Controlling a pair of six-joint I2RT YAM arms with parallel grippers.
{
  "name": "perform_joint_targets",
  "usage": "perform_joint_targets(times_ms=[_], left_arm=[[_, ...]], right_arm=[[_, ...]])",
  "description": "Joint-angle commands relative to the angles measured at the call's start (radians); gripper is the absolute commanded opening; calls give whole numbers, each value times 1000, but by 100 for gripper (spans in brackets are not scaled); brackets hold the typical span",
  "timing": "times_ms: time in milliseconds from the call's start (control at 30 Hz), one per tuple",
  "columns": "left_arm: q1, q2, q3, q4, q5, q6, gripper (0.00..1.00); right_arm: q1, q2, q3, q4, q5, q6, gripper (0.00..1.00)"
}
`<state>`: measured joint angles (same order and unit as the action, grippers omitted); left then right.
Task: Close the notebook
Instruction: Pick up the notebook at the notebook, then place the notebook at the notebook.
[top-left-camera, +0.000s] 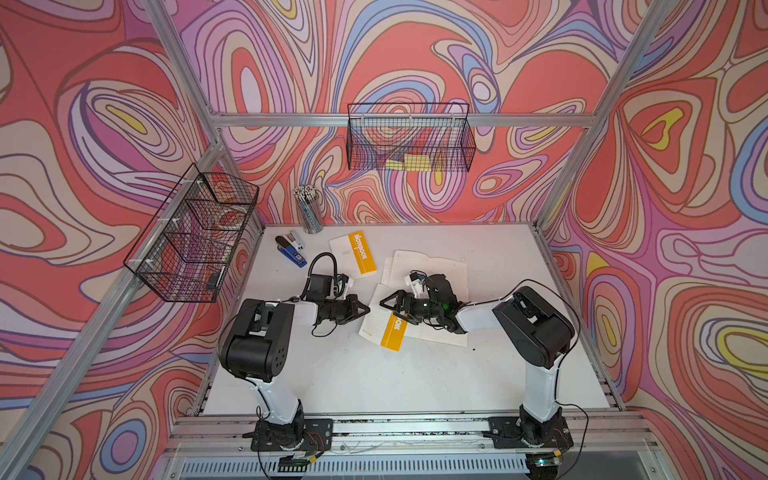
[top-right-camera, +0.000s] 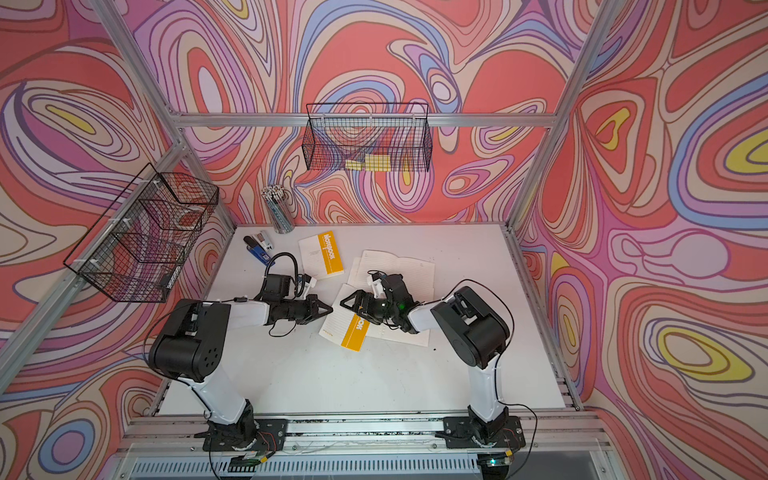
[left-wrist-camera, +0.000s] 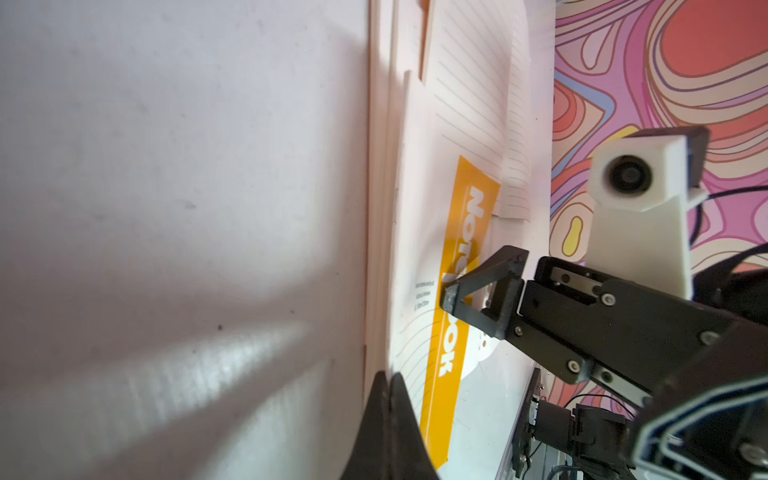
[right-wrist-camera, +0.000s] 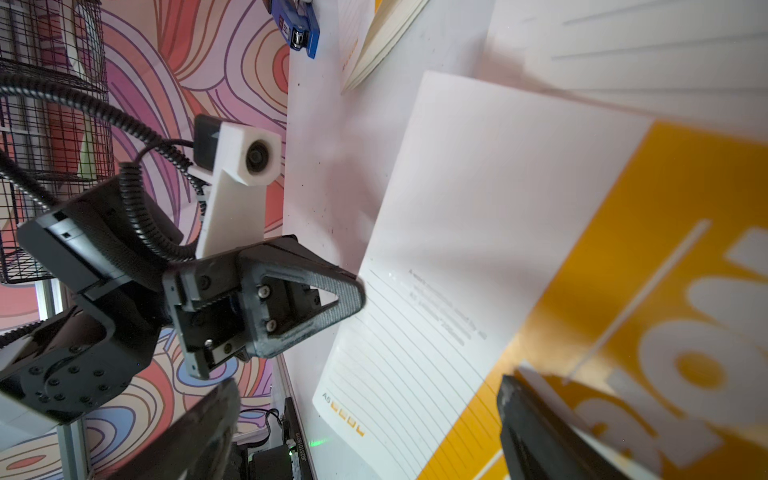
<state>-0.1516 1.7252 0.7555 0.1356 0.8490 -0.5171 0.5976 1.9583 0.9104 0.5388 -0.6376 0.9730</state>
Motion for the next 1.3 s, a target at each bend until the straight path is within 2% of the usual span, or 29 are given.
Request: perform_joint_targets(times_ms=[0,433,633,967,1267], left_arm=[[0,-61,33,-100,11,6,0],[0,-214,126,-227,14,-5,0],[0,-197,222,-271,-26,25,0],[18,-67,395,-137,-123,-55,0],[92,94,468,200,-121,-273,0]], right_arm=[[7,-51,22,-77,-11,-38,98],[-13,-180,20,-161,-8,-94,98],[-52,-255,-17,-176,-5,-106,98],[-99,-356,-92,-232,3,-143,98],[-114,-383,-140,-244,10,-149,98]])
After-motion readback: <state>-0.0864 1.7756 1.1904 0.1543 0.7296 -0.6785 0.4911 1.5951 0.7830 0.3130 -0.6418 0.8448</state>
